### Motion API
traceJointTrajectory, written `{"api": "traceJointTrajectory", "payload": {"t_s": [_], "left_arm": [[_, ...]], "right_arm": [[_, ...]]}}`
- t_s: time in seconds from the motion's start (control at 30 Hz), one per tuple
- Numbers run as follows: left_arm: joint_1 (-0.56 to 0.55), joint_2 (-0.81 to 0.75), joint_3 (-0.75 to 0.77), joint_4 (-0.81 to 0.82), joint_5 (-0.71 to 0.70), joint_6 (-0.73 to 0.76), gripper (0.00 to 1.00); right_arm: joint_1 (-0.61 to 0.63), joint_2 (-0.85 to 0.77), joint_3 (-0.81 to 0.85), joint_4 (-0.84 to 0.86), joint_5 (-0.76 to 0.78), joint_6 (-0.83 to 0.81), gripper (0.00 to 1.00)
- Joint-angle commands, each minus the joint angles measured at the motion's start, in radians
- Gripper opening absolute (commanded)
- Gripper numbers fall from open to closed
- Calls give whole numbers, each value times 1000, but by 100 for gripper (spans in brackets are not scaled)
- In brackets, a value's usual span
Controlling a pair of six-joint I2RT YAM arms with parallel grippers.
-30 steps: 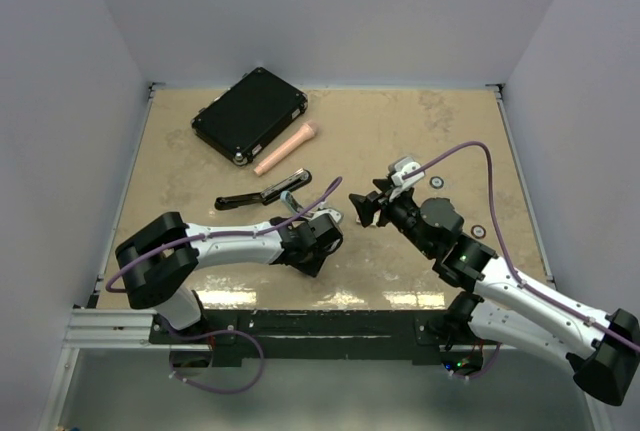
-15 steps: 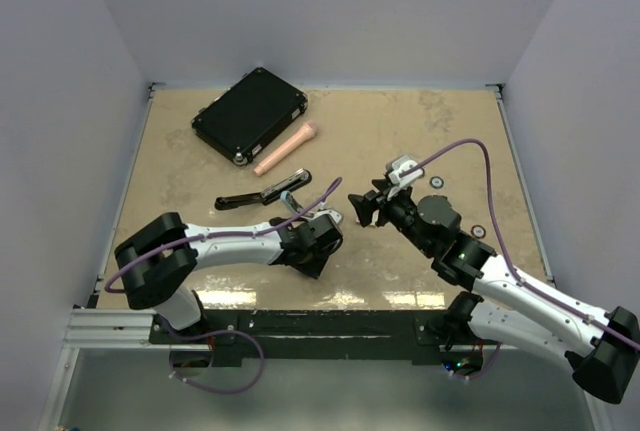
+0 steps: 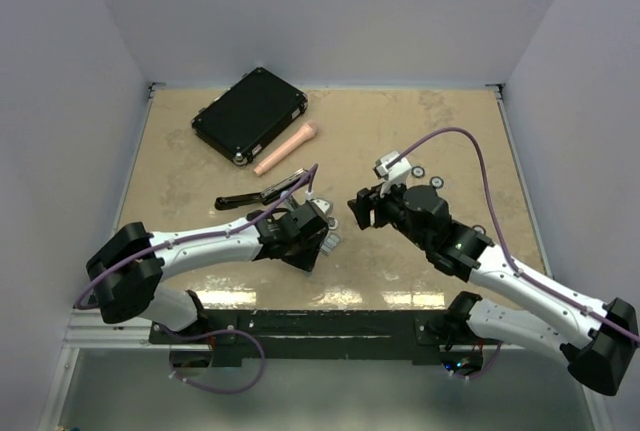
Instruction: Load the staples into the stapler
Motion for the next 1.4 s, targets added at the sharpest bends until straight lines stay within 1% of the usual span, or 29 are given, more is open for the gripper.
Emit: {"api": "traceJointTrajectory", "payload": {"t_s": [0.0, 0.13, 0.2, 0.33, 0.37, 0.43, 0.47, 0.57, 0.63, 0.77, 0.8, 0.83, 0.93, 1.13, 1.23, 1.37], "left_arm": [[-1, 3, -16, -12, 38, -40, 45], [-1, -15, -28, -4, 20, -75, 40], [-1, -35, -49, 6, 5, -127, 38], [1, -74, -84, 17, -46, -246, 37], [1, -91, -98, 19, -57, -303, 37], [1, -112, -114, 28, -90, -368, 37], [1, -130, -135, 36, -104, -443, 37], [-18, -161, -172, 104, -114, -589, 38], [-51, -164, -186, 129, -147, -685, 37], [-91, -138, -226, 158, -179, -818, 38], [-101, -138, -235, 160, -204, -848, 37], [-122, -144, -242, 157, -218, -919, 37], [-171, -170, -267, 134, -290, -1028, 35], [-188, -143, -255, 120, -339, -1074, 33], [-197, -132, -249, 117, -382, -1099, 33], [-199, -106, -244, 108, -393, -1122, 32]], "right_arm": [[-3, 52, 71, -49, 5, 42, 68], [-3, 84, 83, -55, -12, 71, 68], [-5, 93, 86, -54, -30, 92, 68], [-3, 106, 90, -60, -15, 140, 68], [-3, 104, 92, -63, -6, 146, 68], [-3, 101, 92, -60, -2, 152, 68], [-3, 97, 92, -58, -6, 149, 68], [-3, 69, 97, -75, -30, 137, 68], [-3, 43, 63, -60, -76, 144, 68], [-3, -47, -26, -9, -143, 200, 68], [-3, -73, -38, -8, -154, 212, 68], [-2, -86, -55, -8, -162, 215, 68], [-3, -127, -74, -23, -177, 213, 68], [-3, -209, -86, -66, -176, 190, 68], [-3, -219, -83, -83, -179, 178, 68], [-5, -227, -80, -91, -190, 167, 68]]}}
